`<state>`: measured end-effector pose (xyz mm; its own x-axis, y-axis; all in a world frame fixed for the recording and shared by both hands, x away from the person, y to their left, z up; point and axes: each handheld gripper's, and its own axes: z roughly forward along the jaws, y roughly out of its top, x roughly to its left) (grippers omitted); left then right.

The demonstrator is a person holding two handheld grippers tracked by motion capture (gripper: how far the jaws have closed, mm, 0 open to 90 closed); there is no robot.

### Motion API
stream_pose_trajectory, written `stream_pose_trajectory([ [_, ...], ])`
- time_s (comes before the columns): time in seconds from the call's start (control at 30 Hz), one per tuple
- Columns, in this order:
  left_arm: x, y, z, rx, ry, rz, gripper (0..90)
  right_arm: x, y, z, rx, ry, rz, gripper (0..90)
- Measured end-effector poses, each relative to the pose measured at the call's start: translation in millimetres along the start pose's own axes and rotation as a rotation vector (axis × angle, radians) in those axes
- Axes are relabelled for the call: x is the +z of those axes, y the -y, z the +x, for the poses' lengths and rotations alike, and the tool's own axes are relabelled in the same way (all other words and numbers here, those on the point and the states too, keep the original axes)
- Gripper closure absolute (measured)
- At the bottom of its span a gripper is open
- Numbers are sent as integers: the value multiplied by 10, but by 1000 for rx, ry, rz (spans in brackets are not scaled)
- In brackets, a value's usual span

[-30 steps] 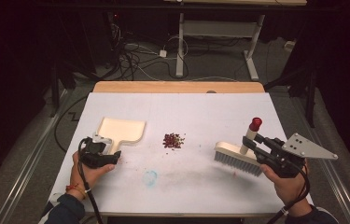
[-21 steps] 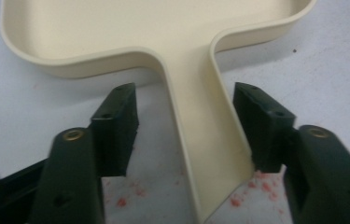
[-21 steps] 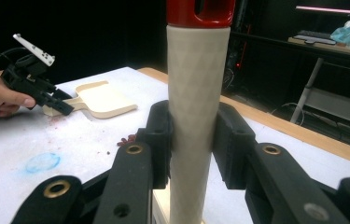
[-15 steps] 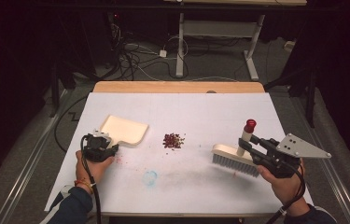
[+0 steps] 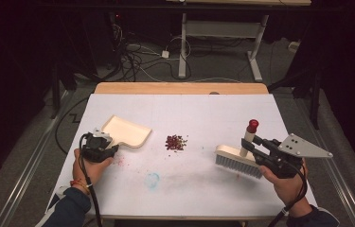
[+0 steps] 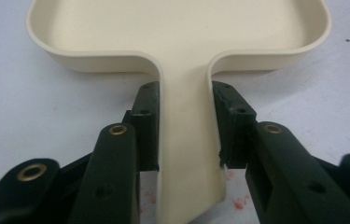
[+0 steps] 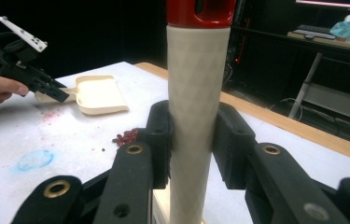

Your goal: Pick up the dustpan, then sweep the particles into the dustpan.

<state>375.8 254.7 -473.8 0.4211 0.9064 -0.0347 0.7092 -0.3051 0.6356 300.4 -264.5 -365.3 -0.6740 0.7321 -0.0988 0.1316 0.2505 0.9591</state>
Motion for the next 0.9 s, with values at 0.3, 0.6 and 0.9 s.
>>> stream_pose_trajectory([
  [0.3,-214,30,-9,46,2,-14,644,12,17,-35,15,12,-1,703],
  [0.6,-461,176,-165,141,70,10,644,77,12,-107,32,32,-12,703],
  [0.9,-594,322,-443,211,156,38,644,322,-48,-109,24,43,-15,703],
])
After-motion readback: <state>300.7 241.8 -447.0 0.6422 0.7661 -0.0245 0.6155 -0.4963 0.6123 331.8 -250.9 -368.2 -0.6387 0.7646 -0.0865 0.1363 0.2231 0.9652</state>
